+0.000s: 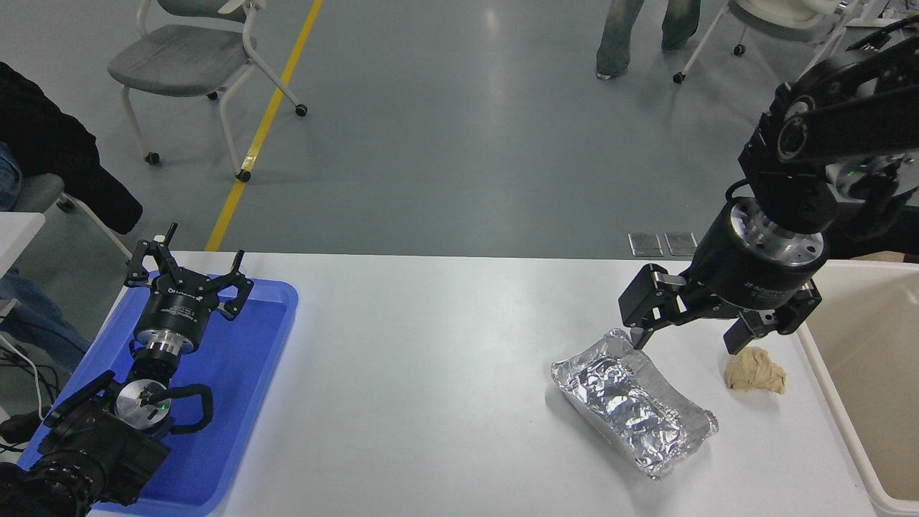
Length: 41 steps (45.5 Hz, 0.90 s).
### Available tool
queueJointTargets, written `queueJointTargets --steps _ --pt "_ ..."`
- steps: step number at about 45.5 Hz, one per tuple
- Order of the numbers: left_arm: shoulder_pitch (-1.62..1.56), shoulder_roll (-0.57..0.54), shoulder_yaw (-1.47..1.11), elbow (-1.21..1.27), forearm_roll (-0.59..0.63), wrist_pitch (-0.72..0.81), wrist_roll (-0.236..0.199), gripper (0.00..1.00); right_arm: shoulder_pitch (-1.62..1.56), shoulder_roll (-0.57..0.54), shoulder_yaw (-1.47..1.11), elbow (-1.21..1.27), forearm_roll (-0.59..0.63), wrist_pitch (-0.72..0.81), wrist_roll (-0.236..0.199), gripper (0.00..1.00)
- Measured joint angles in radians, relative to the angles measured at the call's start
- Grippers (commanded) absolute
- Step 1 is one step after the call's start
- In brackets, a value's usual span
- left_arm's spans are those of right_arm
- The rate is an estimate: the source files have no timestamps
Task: Pick up foil plate and place in dustbin
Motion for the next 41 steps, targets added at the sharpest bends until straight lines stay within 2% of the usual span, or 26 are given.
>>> queueJointTargets --steps 26,41 --pt "0.000 -0.001 0.000 0.000 0.000 0.000 0.002 1.00 -0.004 0.002 0.013 -0.005 -0.015 -0.007 0.000 1.00" --pt "0.000 -0.002 0.000 0.001 0.000 0.000 0.002 1.00 -0.067 -0.097 0.010 -0.030 -0.147 -0.030 0.001 1.00"
